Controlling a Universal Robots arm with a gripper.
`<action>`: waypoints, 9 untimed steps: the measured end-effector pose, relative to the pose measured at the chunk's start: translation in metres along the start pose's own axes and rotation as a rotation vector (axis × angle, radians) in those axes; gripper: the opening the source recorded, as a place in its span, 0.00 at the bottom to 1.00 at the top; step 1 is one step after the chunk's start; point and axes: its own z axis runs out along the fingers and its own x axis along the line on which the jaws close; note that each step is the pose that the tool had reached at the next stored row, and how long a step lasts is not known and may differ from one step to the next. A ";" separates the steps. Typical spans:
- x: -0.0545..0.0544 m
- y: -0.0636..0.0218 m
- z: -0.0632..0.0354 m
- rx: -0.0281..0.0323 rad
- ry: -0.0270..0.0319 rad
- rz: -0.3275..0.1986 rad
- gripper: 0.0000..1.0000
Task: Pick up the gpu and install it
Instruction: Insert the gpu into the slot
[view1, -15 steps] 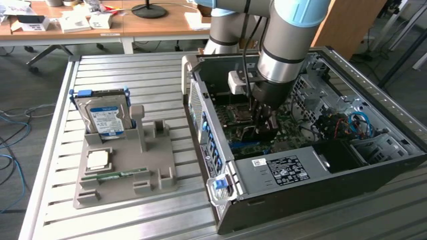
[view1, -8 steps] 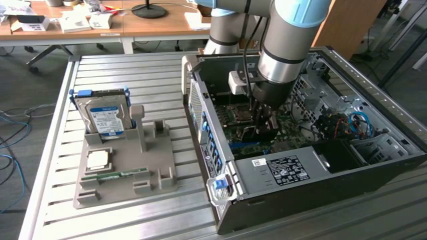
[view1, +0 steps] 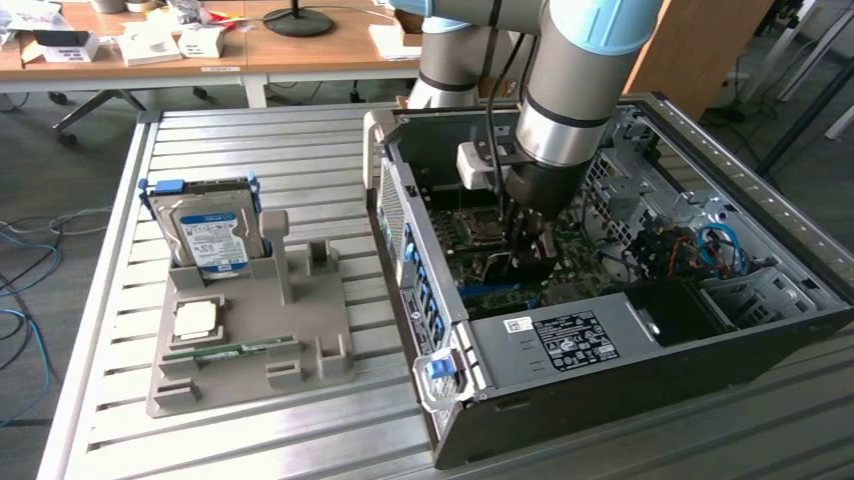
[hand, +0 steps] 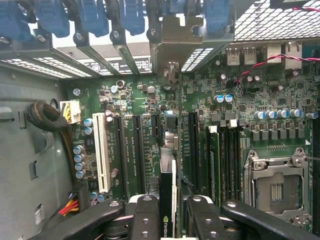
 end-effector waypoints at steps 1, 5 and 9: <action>0.000 0.0000 0.0000 0.0000 -0.0002 -0.005 0.26; 0.000 0.0000 0.0000 -0.0001 -0.0003 -0.012 0.26; 0.000 0.0000 0.0000 -0.0001 -0.0002 -0.013 0.26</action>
